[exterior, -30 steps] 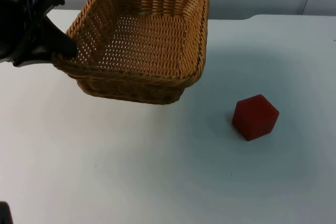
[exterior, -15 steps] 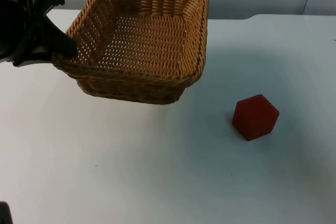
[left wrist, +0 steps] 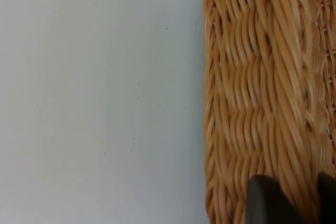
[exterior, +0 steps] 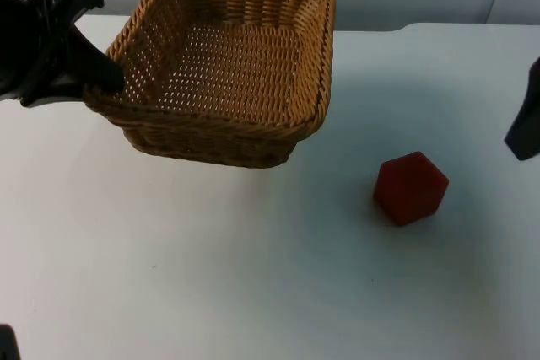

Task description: Pick up the basket with the left hand and place the cube into the basket with the right hand.

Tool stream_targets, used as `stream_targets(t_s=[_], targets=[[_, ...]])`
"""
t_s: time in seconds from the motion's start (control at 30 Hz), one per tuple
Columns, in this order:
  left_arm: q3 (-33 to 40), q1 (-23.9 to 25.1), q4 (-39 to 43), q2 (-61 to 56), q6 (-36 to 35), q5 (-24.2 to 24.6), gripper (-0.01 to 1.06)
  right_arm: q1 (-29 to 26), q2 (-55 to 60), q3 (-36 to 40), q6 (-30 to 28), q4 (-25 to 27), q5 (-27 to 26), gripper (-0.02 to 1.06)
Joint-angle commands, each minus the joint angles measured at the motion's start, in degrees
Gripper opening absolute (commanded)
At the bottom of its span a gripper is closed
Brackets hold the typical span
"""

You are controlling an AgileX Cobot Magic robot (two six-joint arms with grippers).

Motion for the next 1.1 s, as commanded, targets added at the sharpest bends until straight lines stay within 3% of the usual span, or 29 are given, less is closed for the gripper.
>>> stream_targets(t_s=[0.0,0.1,0.2,0.37,0.5,1.07], targets=[[0.06,-0.12,-1.69,-0.83,0.03,1.71,0.00,3.29,2.09,-1.39,2.39,-1.46,-3.09,0.73],[0.06,-0.12,-1.69,-0.83,0.03,1.71,0.00,6.75,5.32,-4.29,3.78,-1.20,-3.66,0.47],[0.06,-0.12,-1.69,-0.83,0.03,1.71,0.00,8.13,7.94,-6.96,3.99,-1.06,-3.04,0.44],[0.06,-0.12,-1.69,-0.83,0.03,1.71,0.00,8.90,12.85,-12.33,3.99,-1.06,-1.21,0.56],[0.06,-0.12,-1.69,-0.83,0.03,1.71,0.00,8.90,16.74,-14.89,5.31,-3.14,-0.78,0.80],[0.06,-0.12,-1.69,-0.83,0.03,1.44,0.00,8.90,24.52,-14.77,6.06,-2.18,-6.17,0.80]])
